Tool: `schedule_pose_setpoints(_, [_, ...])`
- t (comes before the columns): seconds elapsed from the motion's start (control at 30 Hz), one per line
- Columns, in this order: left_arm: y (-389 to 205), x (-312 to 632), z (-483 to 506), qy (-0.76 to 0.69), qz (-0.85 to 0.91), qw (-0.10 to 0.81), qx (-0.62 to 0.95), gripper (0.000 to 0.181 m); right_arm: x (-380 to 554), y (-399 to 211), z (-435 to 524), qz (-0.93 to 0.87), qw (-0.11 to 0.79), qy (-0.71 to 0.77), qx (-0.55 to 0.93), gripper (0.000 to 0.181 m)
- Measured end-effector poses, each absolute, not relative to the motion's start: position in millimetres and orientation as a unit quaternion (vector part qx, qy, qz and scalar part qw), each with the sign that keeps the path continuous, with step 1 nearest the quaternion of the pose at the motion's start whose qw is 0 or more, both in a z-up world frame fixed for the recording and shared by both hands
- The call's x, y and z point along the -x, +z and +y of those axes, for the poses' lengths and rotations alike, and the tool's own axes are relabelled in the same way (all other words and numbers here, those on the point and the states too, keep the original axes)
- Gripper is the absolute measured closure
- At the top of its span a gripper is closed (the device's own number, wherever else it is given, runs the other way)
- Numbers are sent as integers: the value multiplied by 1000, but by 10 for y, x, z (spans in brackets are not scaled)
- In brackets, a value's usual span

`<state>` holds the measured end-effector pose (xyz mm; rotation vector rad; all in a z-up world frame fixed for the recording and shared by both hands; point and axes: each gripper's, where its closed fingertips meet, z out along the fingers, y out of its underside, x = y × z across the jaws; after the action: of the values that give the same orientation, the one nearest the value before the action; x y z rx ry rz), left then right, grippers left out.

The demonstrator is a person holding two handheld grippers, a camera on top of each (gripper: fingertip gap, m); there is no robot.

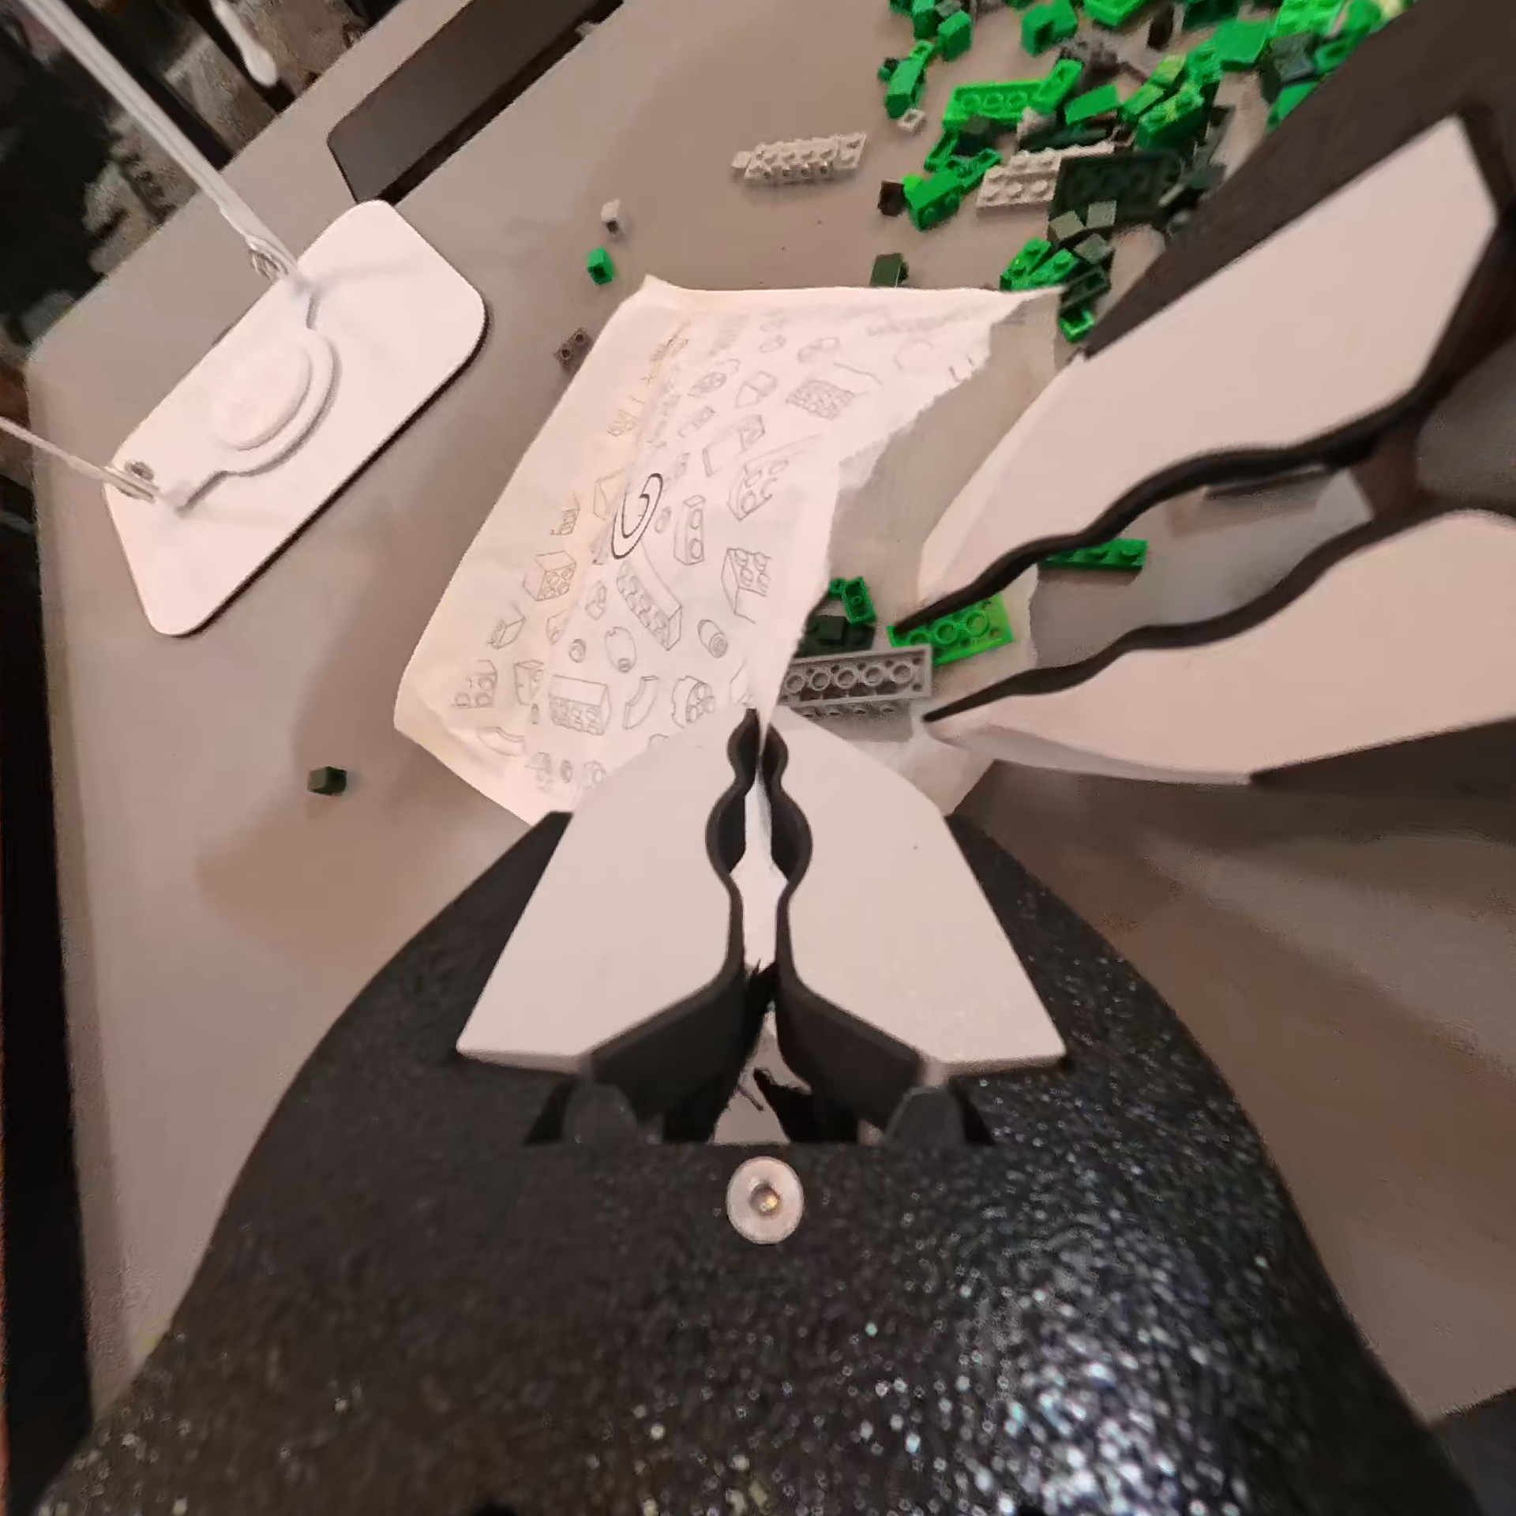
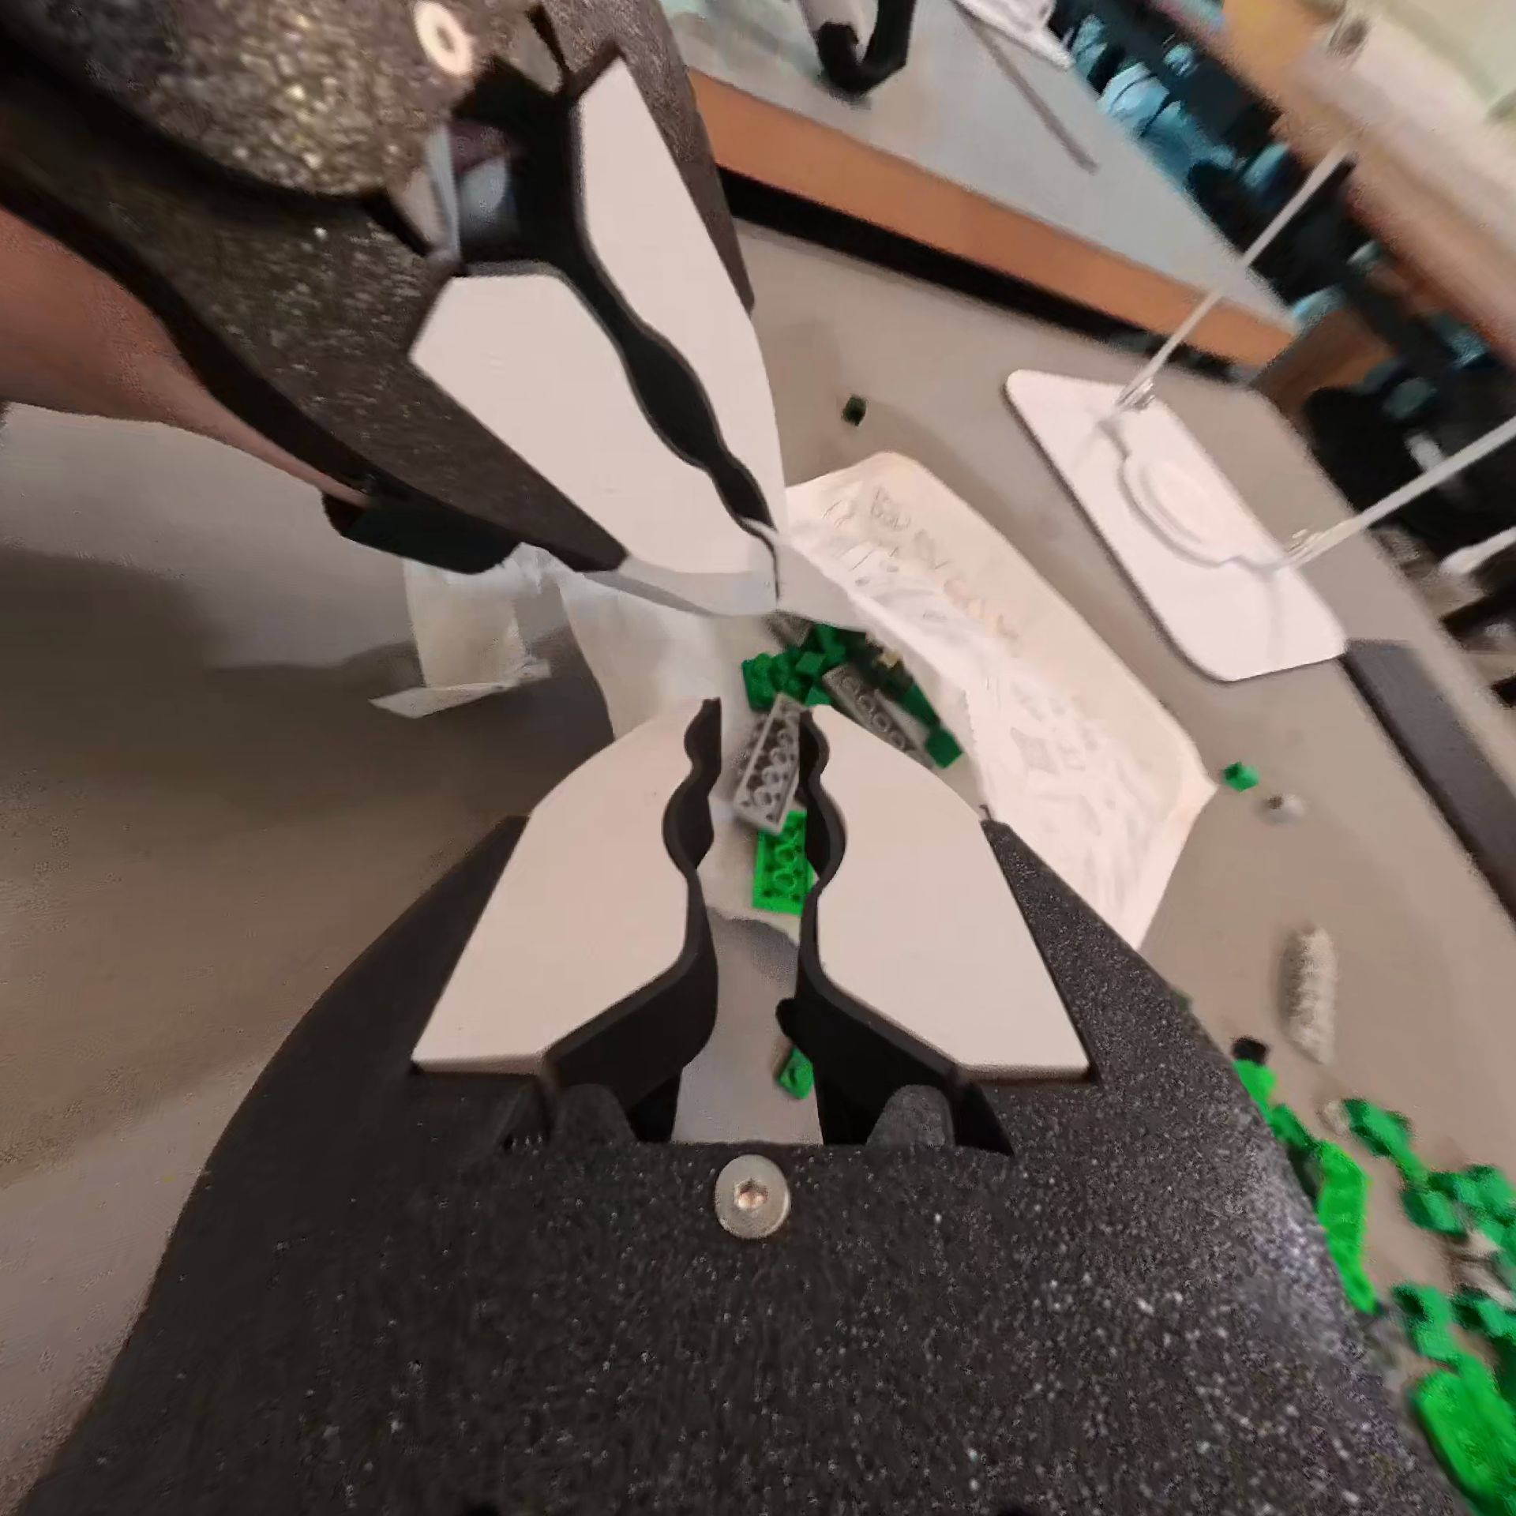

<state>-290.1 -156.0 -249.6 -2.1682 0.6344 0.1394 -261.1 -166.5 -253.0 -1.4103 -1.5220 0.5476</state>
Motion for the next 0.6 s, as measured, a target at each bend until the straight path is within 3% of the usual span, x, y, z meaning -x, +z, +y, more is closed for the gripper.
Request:
schedule_pose_setpoints(0.3, [-2379,2966,-1581,-30,206,439,874,181,2817,-2443,-1520,-668,570,29,478,171])
schedule_pose_setpoints(0.6, [-2309,2817,-1664,-127,213,434,866,181,2883,-2614,-1477,-707,549,-82,439,168])
